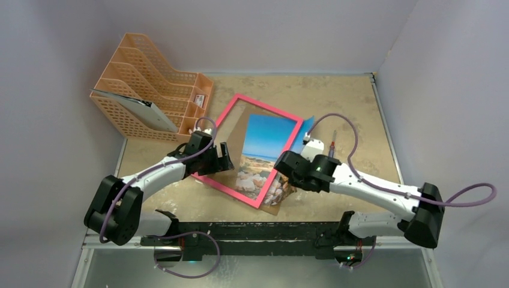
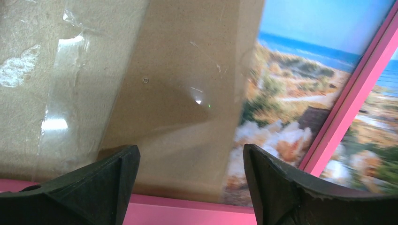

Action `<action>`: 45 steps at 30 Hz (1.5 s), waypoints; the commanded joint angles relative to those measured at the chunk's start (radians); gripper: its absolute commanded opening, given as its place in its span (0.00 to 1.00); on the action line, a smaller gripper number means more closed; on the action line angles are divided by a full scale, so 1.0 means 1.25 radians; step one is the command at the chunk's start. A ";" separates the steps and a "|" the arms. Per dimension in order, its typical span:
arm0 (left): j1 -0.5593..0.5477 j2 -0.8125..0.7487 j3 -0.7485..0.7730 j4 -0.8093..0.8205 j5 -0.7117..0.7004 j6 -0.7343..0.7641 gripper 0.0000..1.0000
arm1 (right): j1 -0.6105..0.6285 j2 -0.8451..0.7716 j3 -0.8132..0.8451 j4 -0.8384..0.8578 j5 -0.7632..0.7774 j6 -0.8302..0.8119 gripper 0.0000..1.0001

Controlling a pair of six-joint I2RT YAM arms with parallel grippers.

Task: Take the photo out of the frame
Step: Pick up the photo from the photo frame, then place the photo in the photo frame.

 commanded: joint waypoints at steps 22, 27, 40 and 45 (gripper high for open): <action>0.043 -0.159 0.106 -0.254 -0.317 -0.030 0.86 | -0.251 0.196 0.781 0.365 -0.186 -0.622 0.00; 0.121 -0.204 0.131 -0.278 -0.316 -0.015 0.87 | -0.269 0.107 0.564 0.529 -0.252 -0.564 0.00; 0.233 -0.171 0.188 -0.318 -0.337 0.040 0.88 | -0.402 0.267 0.745 0.638 -0.615 -0.512 0.00; 0.350 -0.133 0.199 -0.301 -0.254 0.089 0.88 | -0.400 0.285 0.691 0.741 -0.686 -0.465 0.00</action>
